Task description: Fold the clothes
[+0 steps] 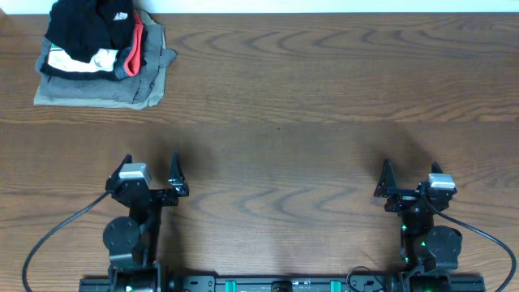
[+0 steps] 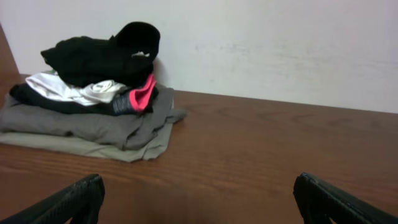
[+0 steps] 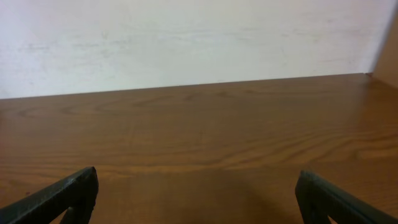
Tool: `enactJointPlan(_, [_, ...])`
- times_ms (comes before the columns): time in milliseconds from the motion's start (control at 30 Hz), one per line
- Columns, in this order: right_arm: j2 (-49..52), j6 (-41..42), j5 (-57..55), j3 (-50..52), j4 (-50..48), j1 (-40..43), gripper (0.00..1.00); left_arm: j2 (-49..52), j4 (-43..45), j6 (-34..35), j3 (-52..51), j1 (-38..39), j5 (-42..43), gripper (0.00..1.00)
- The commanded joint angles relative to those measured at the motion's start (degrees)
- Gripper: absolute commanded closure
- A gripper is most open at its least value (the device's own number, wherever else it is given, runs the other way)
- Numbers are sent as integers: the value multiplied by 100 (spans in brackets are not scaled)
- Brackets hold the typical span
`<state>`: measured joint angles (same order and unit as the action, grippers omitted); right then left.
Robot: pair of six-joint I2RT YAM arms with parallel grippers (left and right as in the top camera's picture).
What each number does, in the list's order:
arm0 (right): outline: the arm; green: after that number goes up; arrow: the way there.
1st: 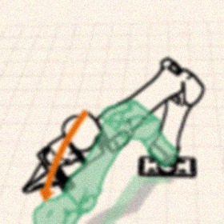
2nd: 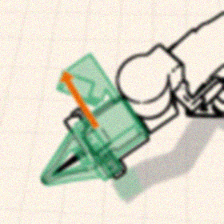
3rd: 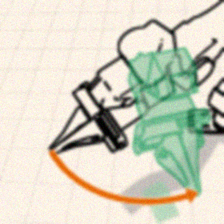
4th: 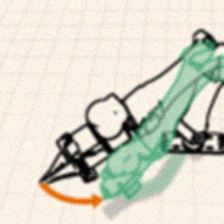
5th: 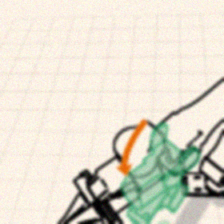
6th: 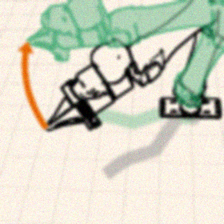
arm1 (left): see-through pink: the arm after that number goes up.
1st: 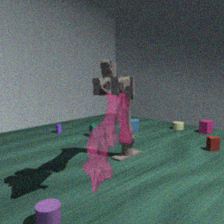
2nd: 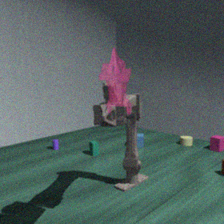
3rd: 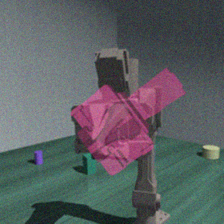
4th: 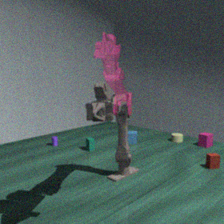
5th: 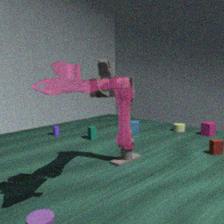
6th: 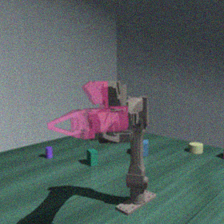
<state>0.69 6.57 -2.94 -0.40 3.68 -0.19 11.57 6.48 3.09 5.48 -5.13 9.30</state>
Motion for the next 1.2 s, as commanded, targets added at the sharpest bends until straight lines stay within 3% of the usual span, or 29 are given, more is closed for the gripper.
enactJointPlan(0, [-37,68,20,9,26,-55,1,-361,37,-33,-170,24,-140,2])
enactJointPlan(433, [-37,68,20,9,26,-55,1,-1152,-260,-26,-525,28,-74,2])
enactJointPlan(600, [-37,68,20,9,26,-55,1,-1150,-1045,-26,-525,129,-90,2])
enactJointPlan(1167, [-37,68,20,9,26,-52,1,-1134,-988,-46,-525,173,-118,2])
